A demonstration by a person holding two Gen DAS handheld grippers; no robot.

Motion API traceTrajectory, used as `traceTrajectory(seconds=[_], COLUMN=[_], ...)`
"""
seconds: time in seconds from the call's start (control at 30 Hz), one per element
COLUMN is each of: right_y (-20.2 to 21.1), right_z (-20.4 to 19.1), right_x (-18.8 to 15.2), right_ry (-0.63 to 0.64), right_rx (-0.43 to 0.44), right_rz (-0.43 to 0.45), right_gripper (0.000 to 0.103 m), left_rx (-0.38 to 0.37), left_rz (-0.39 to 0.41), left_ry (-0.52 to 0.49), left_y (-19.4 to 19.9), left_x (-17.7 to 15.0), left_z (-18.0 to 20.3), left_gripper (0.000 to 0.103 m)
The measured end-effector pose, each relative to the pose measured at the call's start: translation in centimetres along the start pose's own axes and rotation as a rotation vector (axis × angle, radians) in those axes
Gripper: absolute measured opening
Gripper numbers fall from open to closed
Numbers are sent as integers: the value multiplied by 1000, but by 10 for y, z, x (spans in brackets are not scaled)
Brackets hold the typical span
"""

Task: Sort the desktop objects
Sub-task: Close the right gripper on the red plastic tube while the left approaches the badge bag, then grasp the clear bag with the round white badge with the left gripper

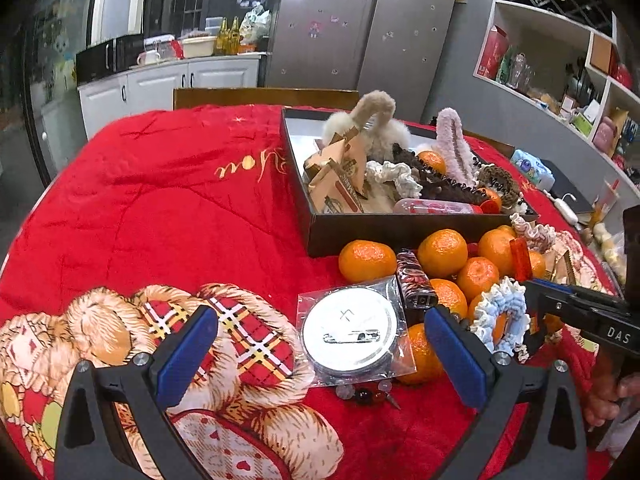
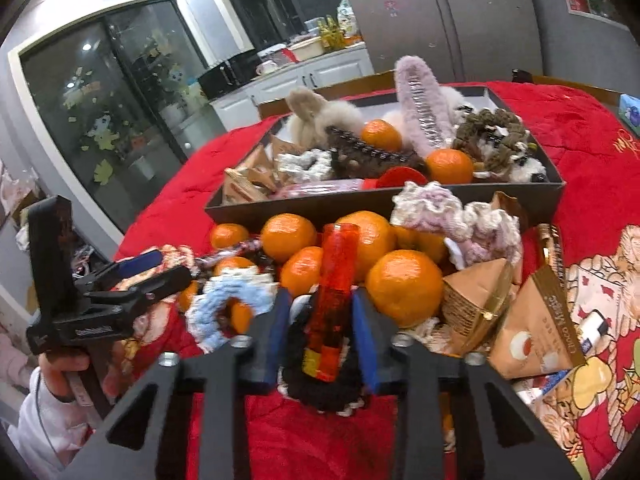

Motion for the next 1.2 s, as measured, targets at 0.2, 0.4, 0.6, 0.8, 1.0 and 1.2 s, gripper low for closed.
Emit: traceTrajectory(seconds=[0.2, 0.4, 0.6, 0.8, 1.0, 1.2], right_y=[2, 2, 3, 6, 6, 7], right_z=[6, 4, 4, 4, 4, 4], right_x=[0, -1, -2, -2, -2, -3], right_ry=[-37, -37, -45, -48, -52, -57], right_rx=[23, 21, 23, 26, 27, 31], right_rz=[0, -1, 3, 9, 8, 9], right_gripper=[20, 20, 20, 20, 19, 19], left_rx=[-57, -14, -29, -25, -16, -15], left_rz=[1, 3, 19, 3, 1, 0], left_ry=[16, -57, -82, -70, -64, -47], left_y=[0, 0, 5, 3, 3, 4], left_x=[2, -1, -1, -2, -2, -2], left_z=[1, 12, 18, 15, 13, 8], left_gripper=[68, 22, 7, 0, 0, 0])
Point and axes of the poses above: each gripper's, at about its wrist camera, not at the fingertips, and y roughly against the way its jaws point, z to its right, x to its top, the point moved 6 cm from there along -y, roughly the way its jaws point, and after that the axes turned 13 degrees about x, right-handed, at the moved point
